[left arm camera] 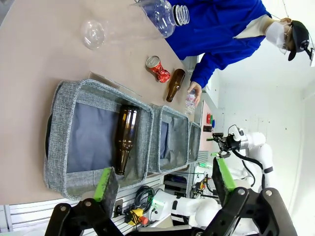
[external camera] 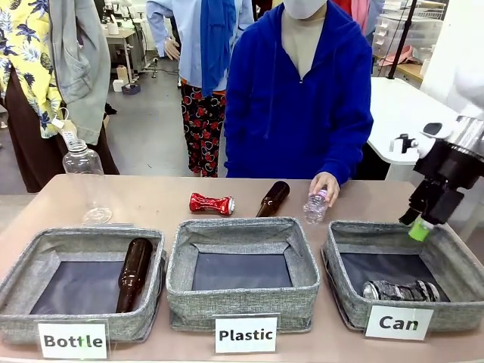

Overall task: Sort the can waste into the basket.
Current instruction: Pick up the can waste from the table and place it in the right Fabric basket.

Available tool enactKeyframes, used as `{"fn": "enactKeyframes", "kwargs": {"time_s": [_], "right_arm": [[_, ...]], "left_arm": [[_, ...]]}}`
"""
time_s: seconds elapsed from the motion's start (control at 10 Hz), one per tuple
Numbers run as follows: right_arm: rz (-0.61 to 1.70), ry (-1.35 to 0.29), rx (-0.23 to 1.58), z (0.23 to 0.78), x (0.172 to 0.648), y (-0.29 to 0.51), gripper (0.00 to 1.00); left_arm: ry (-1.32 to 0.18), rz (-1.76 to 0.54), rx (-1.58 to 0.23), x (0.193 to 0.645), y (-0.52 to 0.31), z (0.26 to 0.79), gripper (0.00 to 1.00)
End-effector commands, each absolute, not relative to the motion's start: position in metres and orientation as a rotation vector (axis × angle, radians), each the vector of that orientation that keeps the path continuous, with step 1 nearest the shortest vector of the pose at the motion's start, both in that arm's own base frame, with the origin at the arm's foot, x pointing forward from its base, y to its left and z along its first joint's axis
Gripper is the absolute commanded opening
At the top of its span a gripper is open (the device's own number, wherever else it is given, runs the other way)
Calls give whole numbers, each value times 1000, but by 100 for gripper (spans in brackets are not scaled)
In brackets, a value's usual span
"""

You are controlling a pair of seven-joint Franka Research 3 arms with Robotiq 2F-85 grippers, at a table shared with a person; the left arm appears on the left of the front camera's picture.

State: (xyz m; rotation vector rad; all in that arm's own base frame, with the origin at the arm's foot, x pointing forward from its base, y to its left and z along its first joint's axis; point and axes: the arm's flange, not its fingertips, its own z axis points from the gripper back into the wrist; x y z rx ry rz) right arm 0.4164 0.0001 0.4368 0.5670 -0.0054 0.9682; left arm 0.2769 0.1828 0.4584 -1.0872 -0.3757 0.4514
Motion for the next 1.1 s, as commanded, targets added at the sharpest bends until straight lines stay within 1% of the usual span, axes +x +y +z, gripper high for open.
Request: {"fn": "enactKeyframes", "kwargs": {"time_s": [0.0,0.1,0.2,0.4,0.6,0.7,0.8,1.0], "right_arm": [[461,-254,965,456,413,-11,100],[409,-304,1065,458,406,-21,100],[344,-329,1124,458,399,-36,100],[295,-343,1356,456,386,-77,100],[-46,-475,1521,452,382,-109,100],[-174,-473,1539,450,387,-112,100],[166,-346,1386,452,380,-111,100],[166,-346,1386,452,380,-111,100]], "left_arm": [[-370,463,-1096,276,183,460,100],[-370,463,-1096,276,183,460,100],[-370,463,-1096,276,183,460,100],[-370,463,-1096,276,183,460,100],[-370,463,-1096,276,183,460,100],[-370,463,-1096,276,183,460,100],[-370,463,-1096,276,183,460,100],[-370,463,-1096,276,183,460,100]]}}
